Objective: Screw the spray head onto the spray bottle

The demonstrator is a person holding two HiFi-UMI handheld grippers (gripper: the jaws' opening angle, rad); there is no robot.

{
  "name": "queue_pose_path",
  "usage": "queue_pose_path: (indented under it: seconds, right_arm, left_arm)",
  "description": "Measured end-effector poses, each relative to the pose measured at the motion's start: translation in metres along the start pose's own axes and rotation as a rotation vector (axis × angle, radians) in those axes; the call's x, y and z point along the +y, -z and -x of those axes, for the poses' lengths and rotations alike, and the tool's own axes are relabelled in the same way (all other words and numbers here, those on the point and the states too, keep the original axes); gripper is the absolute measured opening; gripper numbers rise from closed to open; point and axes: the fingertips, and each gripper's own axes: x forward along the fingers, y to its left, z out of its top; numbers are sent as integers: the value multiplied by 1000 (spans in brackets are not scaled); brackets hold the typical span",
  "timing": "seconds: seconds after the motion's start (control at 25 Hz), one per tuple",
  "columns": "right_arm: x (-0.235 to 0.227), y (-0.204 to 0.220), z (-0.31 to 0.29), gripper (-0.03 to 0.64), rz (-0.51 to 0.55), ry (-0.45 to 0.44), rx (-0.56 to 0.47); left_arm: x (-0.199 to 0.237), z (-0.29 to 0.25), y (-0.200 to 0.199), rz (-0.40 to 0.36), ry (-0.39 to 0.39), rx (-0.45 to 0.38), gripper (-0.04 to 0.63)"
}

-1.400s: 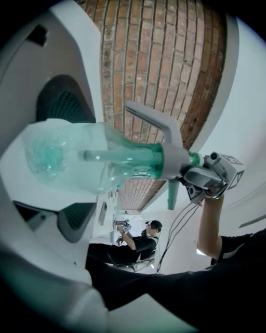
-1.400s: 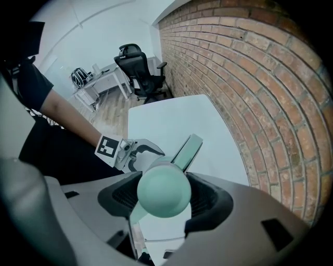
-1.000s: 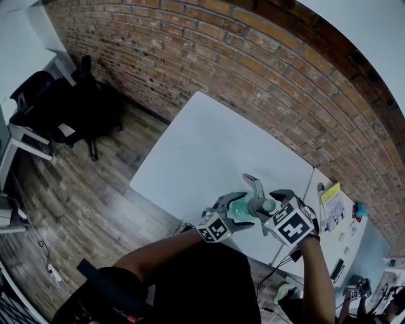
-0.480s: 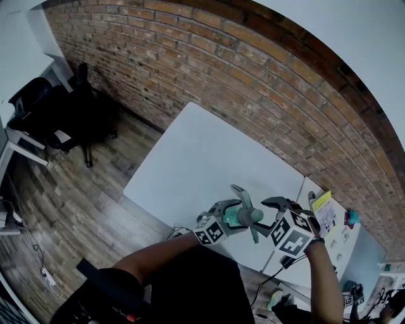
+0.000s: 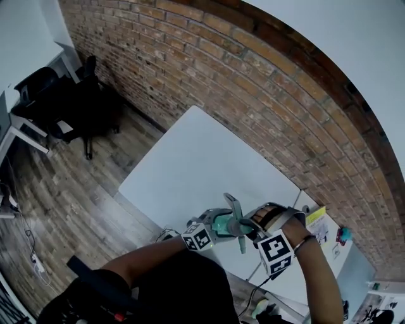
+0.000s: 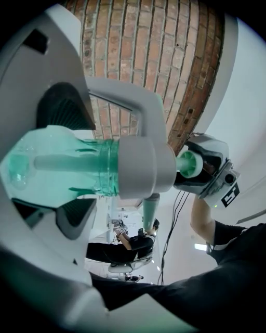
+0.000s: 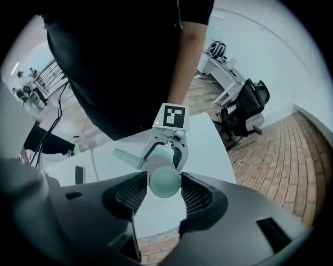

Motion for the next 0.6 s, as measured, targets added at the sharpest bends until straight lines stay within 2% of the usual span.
queue_pose_path:
  seconds: [0.04, 0.2, 0.32, 0.6]
  right_arm:
    - [1, 0, -4, 197, 41, 1, 0]
    - [14, 6, -11, 196, 132, -37, 5]
    - [20, 9, -16, 254, 171, -72, 0]
    - [19, 7, -27, 261, 265, -70, -34]
  left_arm:
    - [1, -1, 1, 0, -2, 1, 411]
    - [2, -13, -4, 9, 0, -4, 411]
    - [2, -13, -2, 21, -19, 8, 411]
    - [7, -11, -1, 31, -70, 18, 411]
